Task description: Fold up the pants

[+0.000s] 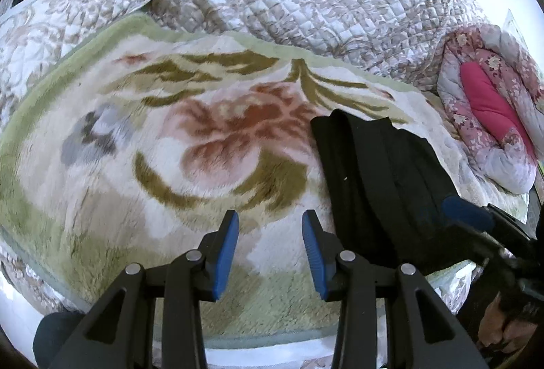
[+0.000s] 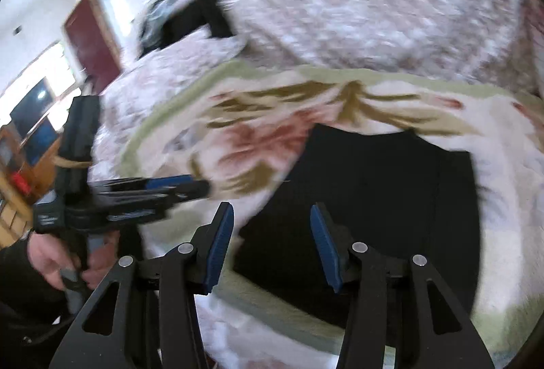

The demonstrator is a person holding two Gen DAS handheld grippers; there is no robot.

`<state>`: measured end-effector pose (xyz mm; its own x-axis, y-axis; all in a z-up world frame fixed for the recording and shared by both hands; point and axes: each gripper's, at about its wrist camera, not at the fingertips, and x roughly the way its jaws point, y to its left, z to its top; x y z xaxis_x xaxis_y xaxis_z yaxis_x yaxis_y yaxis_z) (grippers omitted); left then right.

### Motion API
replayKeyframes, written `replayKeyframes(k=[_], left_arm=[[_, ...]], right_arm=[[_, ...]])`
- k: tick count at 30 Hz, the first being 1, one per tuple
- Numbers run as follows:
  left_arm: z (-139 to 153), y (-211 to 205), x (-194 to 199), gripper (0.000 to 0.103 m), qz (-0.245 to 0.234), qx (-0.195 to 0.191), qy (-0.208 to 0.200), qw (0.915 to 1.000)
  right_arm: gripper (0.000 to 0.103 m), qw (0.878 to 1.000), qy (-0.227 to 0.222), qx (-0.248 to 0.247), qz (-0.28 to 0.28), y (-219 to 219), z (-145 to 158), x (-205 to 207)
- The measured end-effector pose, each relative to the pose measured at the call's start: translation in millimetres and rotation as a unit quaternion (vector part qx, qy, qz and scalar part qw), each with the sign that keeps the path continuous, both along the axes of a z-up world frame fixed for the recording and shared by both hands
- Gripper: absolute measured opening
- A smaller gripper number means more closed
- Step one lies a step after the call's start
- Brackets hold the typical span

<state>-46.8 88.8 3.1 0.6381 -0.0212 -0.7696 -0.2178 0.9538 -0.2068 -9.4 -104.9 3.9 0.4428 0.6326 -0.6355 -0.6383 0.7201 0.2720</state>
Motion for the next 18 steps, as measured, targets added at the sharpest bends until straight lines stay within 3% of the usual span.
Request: replayKeyframes(k=[3, 4, 7, 9, 14, 18], left_arm=[[3, -6, 10, 0.041, -0.01, 0.002, -0.004, 0.9999], [4, -9, 13, 0.041, -0.014, 0.003, -0.005, 0.9999], [9, -19, 25, 0.041, -0.032, 0.01, -0.011, 0.9994], [12, -27, 33, 0.041, -0.044, 0.015, -0.015, 0.9988], [16, -49, 69, 0.041, -0.078, 0.025, -0.024, 0.9963], [14, -69, 101, 0.041, -0.106, 0.033, -0.031, 0.9933]], right_arm=[[0.03, 0.997, 0.06, -0.052, -0.013, -1, -35, 15], [0.03, 0.996, 0.075, -0.047, -0.001, -1, -42, 15], [0.03, 0.996, 0.085, -0.002, 0.013, -10, -33, 16], [0.03, 0.997, 0.076, 0.009, -0.012, -22, -27, 25], [0.03, 0.993, 0.069, -0.005, -0.096, -58, -21, 62], [0.03, 0.991, 0.062, -0.017, -0.121, -70, -21, 95]])
